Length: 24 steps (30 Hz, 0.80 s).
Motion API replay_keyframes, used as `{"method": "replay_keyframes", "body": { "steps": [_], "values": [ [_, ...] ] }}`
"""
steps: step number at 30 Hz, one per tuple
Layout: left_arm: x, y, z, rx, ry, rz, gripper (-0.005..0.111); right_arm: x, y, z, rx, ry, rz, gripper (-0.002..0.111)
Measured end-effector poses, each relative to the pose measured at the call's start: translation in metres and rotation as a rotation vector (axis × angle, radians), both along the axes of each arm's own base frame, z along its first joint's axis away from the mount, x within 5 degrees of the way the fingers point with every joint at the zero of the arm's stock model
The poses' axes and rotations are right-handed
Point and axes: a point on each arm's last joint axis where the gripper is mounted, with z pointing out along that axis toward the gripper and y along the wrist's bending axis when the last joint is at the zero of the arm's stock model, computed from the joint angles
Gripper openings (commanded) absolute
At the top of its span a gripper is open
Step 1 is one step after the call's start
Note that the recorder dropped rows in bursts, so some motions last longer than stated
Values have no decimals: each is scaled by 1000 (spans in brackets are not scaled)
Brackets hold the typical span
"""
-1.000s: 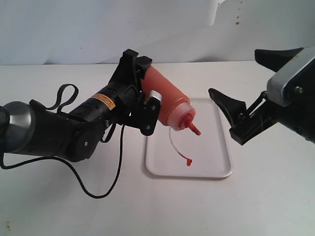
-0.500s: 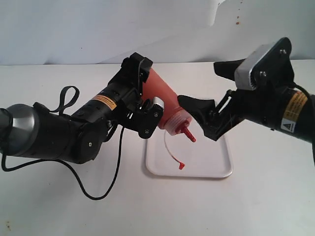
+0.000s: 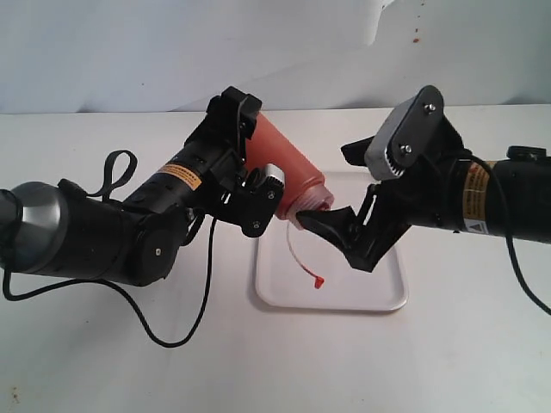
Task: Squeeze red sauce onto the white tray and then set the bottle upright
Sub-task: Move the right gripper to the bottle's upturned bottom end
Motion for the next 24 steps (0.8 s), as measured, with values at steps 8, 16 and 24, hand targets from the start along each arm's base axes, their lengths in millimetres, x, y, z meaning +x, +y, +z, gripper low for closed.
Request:
{"method": "replay_keyframes", "body": {
  "steps": [8,16,24],
  "values": [
    [0,0,0,0,0,0,0,10,-2,-4,23,-42,-72,84],
    [0,0,0,4,-1,-1,0,17,0,-14,25,-36,-79,76],
    [0,0,0,1,1,5,0,33,6,-23,16,-20,-82,75]
  ]
}}
